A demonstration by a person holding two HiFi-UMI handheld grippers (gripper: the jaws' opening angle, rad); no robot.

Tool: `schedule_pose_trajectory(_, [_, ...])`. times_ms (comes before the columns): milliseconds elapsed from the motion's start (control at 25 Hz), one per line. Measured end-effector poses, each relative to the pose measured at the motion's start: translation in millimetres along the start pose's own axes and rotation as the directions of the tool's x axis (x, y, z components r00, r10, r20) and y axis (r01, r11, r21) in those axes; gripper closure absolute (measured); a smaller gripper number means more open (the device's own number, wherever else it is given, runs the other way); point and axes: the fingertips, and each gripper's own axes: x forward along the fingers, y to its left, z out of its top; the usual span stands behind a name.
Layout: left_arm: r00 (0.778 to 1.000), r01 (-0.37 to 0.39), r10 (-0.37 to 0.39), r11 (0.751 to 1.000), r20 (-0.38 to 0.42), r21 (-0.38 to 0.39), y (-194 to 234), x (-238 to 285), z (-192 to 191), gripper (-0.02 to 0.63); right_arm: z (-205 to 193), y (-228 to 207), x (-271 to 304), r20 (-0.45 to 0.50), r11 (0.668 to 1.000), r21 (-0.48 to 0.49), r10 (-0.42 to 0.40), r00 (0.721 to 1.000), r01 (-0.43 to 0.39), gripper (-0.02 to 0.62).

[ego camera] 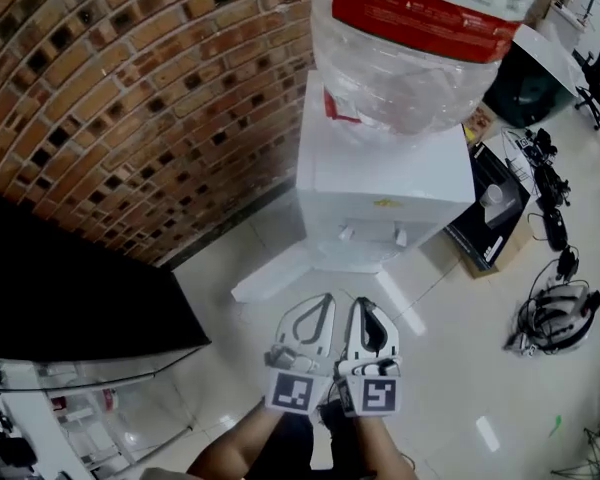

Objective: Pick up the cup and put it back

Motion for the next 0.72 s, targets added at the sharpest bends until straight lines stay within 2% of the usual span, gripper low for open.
schedule_pose_trajectory(160, [1.000, 0.003, -0.003, 1.000, -0.023, -0.008, -7.7, -14.8, 33.8, 0.615, 32.8, 12.3, -13.4, -0.101, 0.991, -0.134, -0.004, 0.995, -0.009, 0.592])
schedule_pose_trajectory(240, [1.000, 0.005, -0.005, 1.000, -0.010, -0.005, -12.0, -16.2, 56.8, 0.615, 59.8, 11.7, -15.1, -0.103, 0.984, -0.176, -0.004, 0.995, -0.014, 0.592])
schedule_pose_trajectory(520, [0.999, 0.023, -0.023, 1.000, 0.022, 0.016, -22.8, -19.2, 148.0, 0.615, 157.4, 20.3, -41.2, -0.065, 0.982, -0.184, 0.029, 0.997, -0.040, 0.592])
schedule_pose_trajectory(720, [0.998, 0.027, -0.031, 0.998, 0.061, 0.061, -43.3, -30.3, 194.3, 0.615, 205.2, 29.2, -66.9, -0.007, 0.986, -0.151, 0.075, 0.997, -0.075, 0.592])
